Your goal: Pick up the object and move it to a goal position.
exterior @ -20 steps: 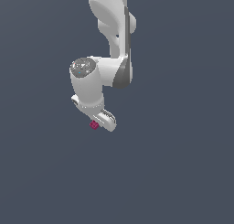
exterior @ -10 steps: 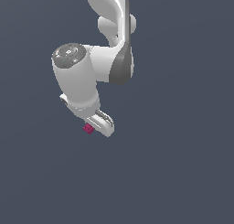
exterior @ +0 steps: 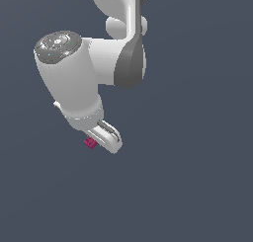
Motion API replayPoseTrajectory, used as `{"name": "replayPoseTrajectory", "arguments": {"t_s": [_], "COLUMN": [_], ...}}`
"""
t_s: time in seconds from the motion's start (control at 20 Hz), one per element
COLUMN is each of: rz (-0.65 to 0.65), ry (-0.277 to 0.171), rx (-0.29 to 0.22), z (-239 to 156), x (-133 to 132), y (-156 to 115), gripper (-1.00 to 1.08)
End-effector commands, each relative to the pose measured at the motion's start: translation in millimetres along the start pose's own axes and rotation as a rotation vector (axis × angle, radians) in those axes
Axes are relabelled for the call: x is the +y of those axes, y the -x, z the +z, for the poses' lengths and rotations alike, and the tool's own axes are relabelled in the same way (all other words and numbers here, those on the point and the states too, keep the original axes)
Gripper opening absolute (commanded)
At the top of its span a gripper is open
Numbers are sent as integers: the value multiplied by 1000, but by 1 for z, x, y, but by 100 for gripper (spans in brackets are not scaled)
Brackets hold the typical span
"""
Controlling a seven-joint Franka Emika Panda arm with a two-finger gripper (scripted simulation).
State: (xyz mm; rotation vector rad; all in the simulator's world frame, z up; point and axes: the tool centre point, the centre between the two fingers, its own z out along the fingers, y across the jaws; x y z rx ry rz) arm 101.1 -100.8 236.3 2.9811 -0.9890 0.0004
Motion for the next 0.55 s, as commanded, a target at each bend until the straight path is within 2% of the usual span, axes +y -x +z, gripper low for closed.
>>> {"name": "replayPoseTrajectory", "arguments": {"t_s": [0.0, 0.5], "rz": [0, 0], "ry": [0, -1], "rx": [0, 0], "z": [-6, -14], "x": [-3, -7], "y": [-5, -12], "gripper": [-100, -100]}}
